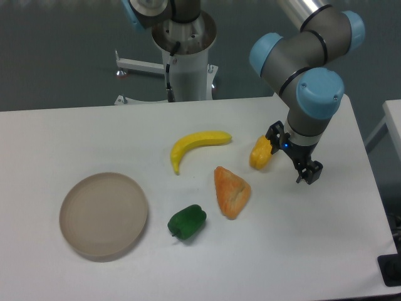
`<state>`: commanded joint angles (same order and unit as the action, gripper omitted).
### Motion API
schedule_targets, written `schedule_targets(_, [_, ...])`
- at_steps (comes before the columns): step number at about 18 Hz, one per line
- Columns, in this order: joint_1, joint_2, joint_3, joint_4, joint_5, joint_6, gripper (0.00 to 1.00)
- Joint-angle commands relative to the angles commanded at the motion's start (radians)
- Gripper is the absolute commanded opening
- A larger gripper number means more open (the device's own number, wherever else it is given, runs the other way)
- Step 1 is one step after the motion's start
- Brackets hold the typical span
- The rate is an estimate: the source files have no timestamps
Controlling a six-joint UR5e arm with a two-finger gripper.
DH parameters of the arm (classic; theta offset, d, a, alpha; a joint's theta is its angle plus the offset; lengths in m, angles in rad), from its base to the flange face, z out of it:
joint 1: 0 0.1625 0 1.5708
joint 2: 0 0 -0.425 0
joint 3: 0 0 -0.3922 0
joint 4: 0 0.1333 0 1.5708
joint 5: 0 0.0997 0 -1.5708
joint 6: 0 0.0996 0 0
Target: Pick up the green pepper from the table
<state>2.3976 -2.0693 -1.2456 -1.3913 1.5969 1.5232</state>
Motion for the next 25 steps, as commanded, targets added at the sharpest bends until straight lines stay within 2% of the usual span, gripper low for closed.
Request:
schedule_targets(6, [-0.005,-0.002,-0.002,0.0,0.0,-0.014,1.0])
schedule_targets(8, [-0.009,0.0,-0.023,0.005,-0.012,-0.104,1.0])
schedule_targets(12, [-0.028,0.003,-0.041,0.006,-0.155,-0.173,1.0])
schedule_targets(18, [-0.162,-0.014,-0.04,0.011,-0.152,-0.383,1.0])
schedule_targets(22, [-0.227,-0.046,-0.037,0.086,-0.153,-0.494,1.0])
schedule_targets(25, [-0.252,-0.072,-0.032,0.087,-0.152,-0.5,1.0])
